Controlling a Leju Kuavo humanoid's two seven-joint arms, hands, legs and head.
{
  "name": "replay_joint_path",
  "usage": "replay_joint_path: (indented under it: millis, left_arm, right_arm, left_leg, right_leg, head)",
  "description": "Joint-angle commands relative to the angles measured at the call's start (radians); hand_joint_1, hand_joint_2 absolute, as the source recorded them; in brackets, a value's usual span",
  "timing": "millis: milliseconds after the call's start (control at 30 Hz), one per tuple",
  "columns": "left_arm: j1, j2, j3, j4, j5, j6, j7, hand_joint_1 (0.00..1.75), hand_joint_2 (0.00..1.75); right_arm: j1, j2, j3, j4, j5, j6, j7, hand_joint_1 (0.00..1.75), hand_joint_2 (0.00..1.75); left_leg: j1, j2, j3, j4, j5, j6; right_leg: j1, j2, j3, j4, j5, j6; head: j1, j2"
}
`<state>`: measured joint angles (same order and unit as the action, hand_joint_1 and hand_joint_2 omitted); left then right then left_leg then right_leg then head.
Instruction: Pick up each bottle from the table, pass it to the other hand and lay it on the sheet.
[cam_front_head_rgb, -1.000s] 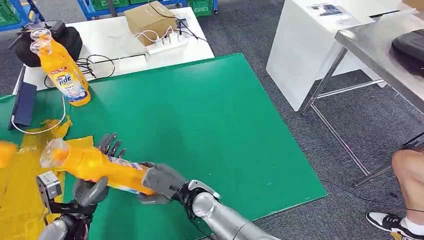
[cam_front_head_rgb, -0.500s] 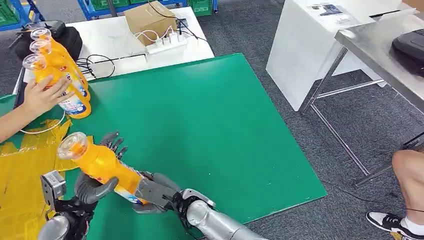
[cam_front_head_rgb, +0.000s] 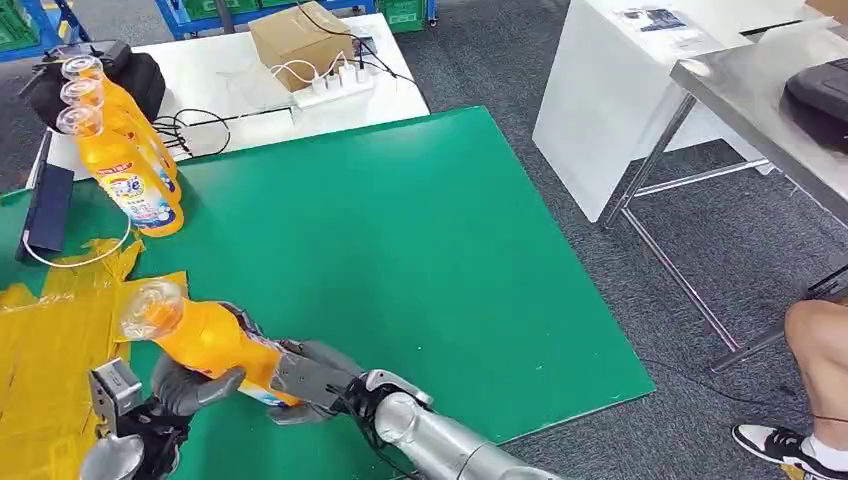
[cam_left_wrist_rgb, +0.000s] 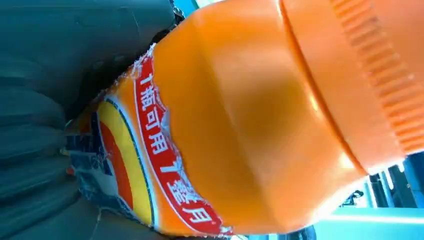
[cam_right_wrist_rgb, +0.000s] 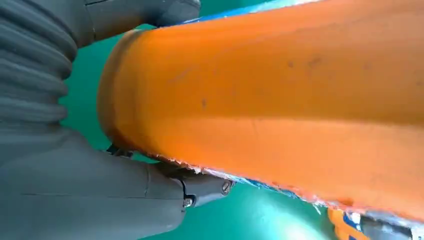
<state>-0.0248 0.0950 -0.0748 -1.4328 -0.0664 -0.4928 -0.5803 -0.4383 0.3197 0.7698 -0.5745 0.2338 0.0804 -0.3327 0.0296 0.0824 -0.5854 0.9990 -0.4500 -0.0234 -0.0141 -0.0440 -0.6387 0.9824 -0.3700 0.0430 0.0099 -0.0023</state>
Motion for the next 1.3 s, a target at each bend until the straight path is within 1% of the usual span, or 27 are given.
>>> replay_joint_path:
  millis: [33, 67, 100, 133, 167, 200, 233, 267, 300, 333, 400, 467, 500, 533, 633, 733, 800, 833, 867, 900, 967, 1000, 1033, 1067, 1100, 1167, 1300]
  left_arm:
    - [0.014, 0.043, -0.008, 0.012, -0.219, 0.195, -0.026, 1.75, 1.75]
    - [0.016, 0.047, 0.019, -0.001, -0.378, 0.363, -0.009, 1.75, 1.75]
    - [0.018, 0.058, 0.043, -0.003, -0.469, 0.456, 0.002, 1.75, 1.75]
    - [0.019, 0.072, 0.074, 0.004, -0.544, 0.533, 0.024, 1.75, 1.75]
    - [0.024, 0.095, 0.118, 0.016, -0.677, 0.668, 0.048, 1.75, 1.75]
    - [0.034, 0.114, 0.153, 0.029, -0.791, 0.770, 0.086, 1.75, 1.75]
    - [0.042, 0.133, 0.185, 0.042, -0.829, 0.801, 0.104, 1.75, 1.75]
    - [0.049, 0.154, 0.230, 0.064, -0.893, 0.852, 0.125, 1.75, 1.75]
    - [0.050, 0.164, 0.254, 0.088, -0.949, 0.885, 0.147, 1.75, 1.75]
    - [0.048, 0.175, 0.278, 0.116, -1.075, 0.965, 0.197, 1.75, 1.75]
    - [0.043, 0.181, 0.296, 0.158, -1.140, 1.007, 0.218, 1.75, 1.75]
    - [0.032, 0.192, 0.301, 0.218, -1.309, 1.070, 0.310, 1.75, 1.75]
    - [0.022, 0.201, 0.294, 0.254, -1.373, 1.072, 0.346, 1.75, 1.75]
    - [0.008, 0.211, 0.281, 0.304, -1.444, 1.081, 0.384, 1.75, 1.75]
    - [-0.014, 0.216, 0.263, 0.364, -1.489, 1.077, 0.410, 1.75, 1.75]
    - [-0.059, 0.231, 0.206, 0.459, -1.499, 1.011, 0.412, 1.75, 1.75]
    - [-0.063, 0.230, 0.196, 0.470, -1.500, 1.004, 0.412, 1.75, 1.75]
    - [-0.063, 0.230, 0.196, 0.470, -1.500, 1.004, 0.412, 1.75, 1.75]
    - [-0.063, 0.230, 0.196, 0.470, -1.500, 1.004, 0.412, 1.75, 1.75]
    - [-0.063, 0.230, 0.196, 0.470, -1.500, 1.004, 0.412, 1.75, 1.75]
    - [-0.089, 0.252, 0.136, 0.533, -1.460, 0.905, 0.390, 1.75, 1.75]
    - [-0.100, 0.258, 0.118, 0.557, -1.434, 0.859, 0.371, 1.75, 1.75]
    - [-0.113, 0.264, 0.096, 0.585, -1.420, 0.861, 0.375, 0.21, 1.75]
    - [-0.122, 0.262, 0.085, 0.604, -1.407, 0.868, 0.381, 0.00, 1.75]
    - [-0.124, 0.261, 0.083, 0.609, -1.401, 0.868, 0.380, 0.00, 1.75]
    - [-0.127, 0.261, 0.071, 0.609, -1.369, 0.868, 0.381, 0.00, 1.75]
    - [-0.100, 0.271, 0.070, 0.540, -1.338, 0.886, 0.387, 0.00, 1.75]
  right_arm:
    - [-0.063, -0.083, -0.047, -0.152, 0.032, -0.075, 0.000, 0.00, 1.75]
    - [-0.041, -0.108, -0.077, -0.227, 0.037, -0.081, -0.008, 0.00, 1.75]
    - [-0.018, -0.132, -0.101, -0.304, 0.038, -0.083, -0.014, 0.00, 1.75]
    - [0.008, -0.159, -0.124, -0.384, 0.040, -0.082, -0.019, 0.00, 0.00]
    - [0.043, -0.198, -0.150, -0.495, 0.065, -0.091, -0.030, 0.00, 0.00]
    - [0.072, -0.217, -0.180, -0.570, 0.054, -0.080, -0.035, 0.00, 0.00]
    - [0.098, -0.231, -0.204, -0.633, 0.050, -0.079, -0.038, 0.00, 0.00]
    - [0.124, -0.243, -0.228, -0.697, 0.045, -0.074, -0.046, 0.00, 0.00]
    - [0.139, -0.248, -0.245, -0.734, 0.040, -0.071, -0.053, 0.00, 0.00]
    - [0.152, -0.247, -0.260, -0.763, 0.028, -0.064, -0.065, 0.00, 0.00]
    - [0.160, -0.251, -0.268, -0.791, 0.024, -0.063, -0.071, 0.00, 0.00]
    - [0.157, -0.247, -0.270, -0.793, 0.010, -0.062, -0.083, 0.00, 0.00]
    - [0.154, -0.248, -0.267, -0.791, 0.010, -0.062, -0.083, 0.00, 0.00]
    - [0.150, -0.246, -0.265, -0.785, 0.005, -0.061, -0.084, 0.00, 0.00]
    - [0.142, -0.244, -0.259, -0.768, 0.005, -0.061, -0.086, 0.00, 0.00]
    - [0.138, -0.243, -0.254, -0.750, 0.003, -0.059, -0.083, 0.00, 0.00]
    - [0.139, -0.244, -0.253, -0.748, 0.003, -0.059, -0.082, 0.00, 0.00]
    - [0.139, -0.244, -0.253, -0.748, 0.003, -0.059, -0.082, 0.00, 0.00]
    - [0.139, -0.244, -0.253, -0.748, 0.003, -0.059, -0.082, 0.00, 0.00]
    - [0.139, -0.244, -0.253, -0.748, 0.003, -0.059, -0.082, 0.00, 0.00]
    - [0.135, -0.242, -0.252, -0.740, 0.002, -0.056, -0.079, 0.00, 0.00]
    - [0.134, -0.241, -0.253, -0.738, 0.002, -0.055, -0.078, 0.00, 0.00]
    - [0.131, -0.240, -0.253, -0.732, 0.001, -0.051, -0.074, 0.00, 0.00]
    - [0.129, -0.239, -0.253, -0.728, 0.001, -0.049, -0.072, 0.00, 0.00]
    - [0.129, -0.238, -0.253, -0.727, 0.001, -0.049, -0.072, 0.00, 0.00]
    - [0.130, -0.238, -0.255, -0.726, 0.001, -0.049, -0.072, 0.00, 0.00]
    - [0.139, -0.239, -0.259, -0.729, 0.002, -0.049, -0.069, 0.00, 0.00]
  left_leg:
    - [0.000, -0.005, 0.002, 0.000, -0.001, 0.003]
    - [0.000, -0.007, 0.003, 0.000, -0.001, 0.003]
    - [0.000, -0.006, 0.001, 0.000, -0.001, 0.003]
    - [0.000, -0.007, 0.003, 0.000, -0.002, 0.003]
    - [0.000, -0.006, 0.001, 0.000, -0.001, 0.002]
    - [0.000, -0.010, 0.002, 0.001, -0.002, 0.003]
    - [0.000, -0.009, 0.000, 0.000, 0.000, 0.003]
    - [0.000, -0.010, 0.005, -0.001, -0.002, 0.003]
    - [0.001, -0.005, 0.003, -0.001, -0.001, 0.001]
    - [0.001, -0.006, 0.004, -0.001, -0.002, 0.002]
    - [0.000, -0.009, 0.003, -0.001, -0.001, 0.001]
    - [0.000, -0.011, 0.005, -0.002, -0.002, 0.002]
    - [0.000, -0.008, 0.002, -0.001, -0.001, 0.001]
    - [0.000, -0.009, 0.004, -0.002, -0.001, 0.002]
    - [0.000, -0.008, 0.001, -0.001, 0.001, 0.001]
    - [0.000, -0.012, 0.003, -0.002, 0.000, 0.002]
    - [0.000, -0.013, 0.003, -0.002, 0.000, 0.002]
    - [0.000, -0.011, 0.002, -0.002, 0.000, 0.001]
    - [0.000, -0.014, 0.005, -0.002, 0.000, 0.002]
    - [0.000, -0.010, 0.002, -0.001, 0.000, 0.001]
    - [0.000, -0.012, 0.003, -0.001, 0.000, 0.002]
    - [0.000, -0.009, 0.001, -0.001, 0.000, 0.001]
    - [0.000, -0.013, 0.004, -0.002, 0.000, 0.002]
    - [0.000, -0.011, 0.001, -0.002, 0.001, 0.001]
    - [0.000, -0.013, 0.003, -0.002, 0.000, 0.002]
    - [-0.001, -0.010, 0.003, -0.002, 0.001, 0.001]
    - [0.000, -0.011, 0.005, -0.002, 0.000, 0.002]
  right_leg:
    - [-0.001, 0.003, 0.002, 0.000, -0.001, -0.001]
    - [-0.001, 0.002, 0.003, 0.001, -0.002, -0.001]
    - [-0.001, 0.001, 0.001, 0.001, -0.001, -0.001]
    - [-0.001, 0.002, 0.003, 0.001, -0.002, -0.001]
    - [0.000, 0.000, 0.002, 0.000, -0.001, -0.001]
    - [0.000, 0.000, 0.003, 0.001, -0.002, -0.001]
    - [0.000, -0.002, 0.001, 0.000, -0.001, -0.001]
    - [-0.001, 0.000, 0.005, 0.000, -0.002, -0.002]
    - [0.001, 0.000, 0.002, -0.001, 0.000, -0.002]
    - [0.001, 0.001, 0.003, 0.000, -0.002, -0.002]
    - [0.000, -0.002, 0.002, 0.000, -0.003, -0.002]
    - [0.000, -0.001, 0.005, 0.000, -0.004, -0.003]
    - [0.000, -0.002, 0.001, 0.000, -0.002, -0.002]
    - [0.000, -0.001, 0.003, 0.000, -0.003, -0.002]
    - [-0.001, -0.004, 0.000, 0.000, -0.002, -0.002]
    - [0.000, -0.005, 0.003, -0.001, -0.003, -0.003]
    - [0.000, -0.006, 0.004, -0.001, -0.003, -0.003]
    - [0.000, -0.005, 0.002, -0.001, -0.003, -0.002]
    - [0.000, -0.004, 0.005, -0.001, -0.004, -0.003]
    - [0.000, -0.004, 0.002, -0.001, -0.002, -0.002]
    - [0.000, -0.004, 0.003, -0.001, -0.003, -0.002]
    - [0.000, -0.005, 0.001, 0.000, -0.002, -0.002]
    - [0.000, -0.005, 0.004, -0.001, -0.003, -0.002]
    - [-0.001, -0.006, 0.001, 0.000, -0.002, -0.002]
    - [0.000, -0.005, 0.004, -0.001, -0.003, -0.002]
    - [-0.002, -0.004, 0.003, 0.000, -0.002, -0.002]
    - [-0.001, -0.003, 0.006, -0.001, -0.002, -0.003]
  head:
    - [0.000, 0.000]
    - [0.000, 0.000]
    - [0.000, 0.000]
    - [0.000, 0.000]
    - [0.000, 0.000]
    - [0.000, 0.000]
    - [0.003, 0.000]
    - [0.000, 0.000]
    - [0.001, 0.000]
    - [0.000, 0.000]
    - [0.001, 0.000]
    - [0.001, 0.000]
    - [0.000, 0.000]
    - [0.001, 0.000]
    - [0.001, 0.000]
    - [0.001, 0.000]
    - [0.001, 0.000]
    - [0.001, 0.000]
    - [0.001, 0.000]
    - [0.001, 0.000]
    - [0.001, 0.000]
    - [0.001, 0.000]
    - [0.001, 0.000]
    - [0.001, 0.000]
    - [0.001, 0.000]
    - [0.001, 0.000]
    - [0.001, 0.000]
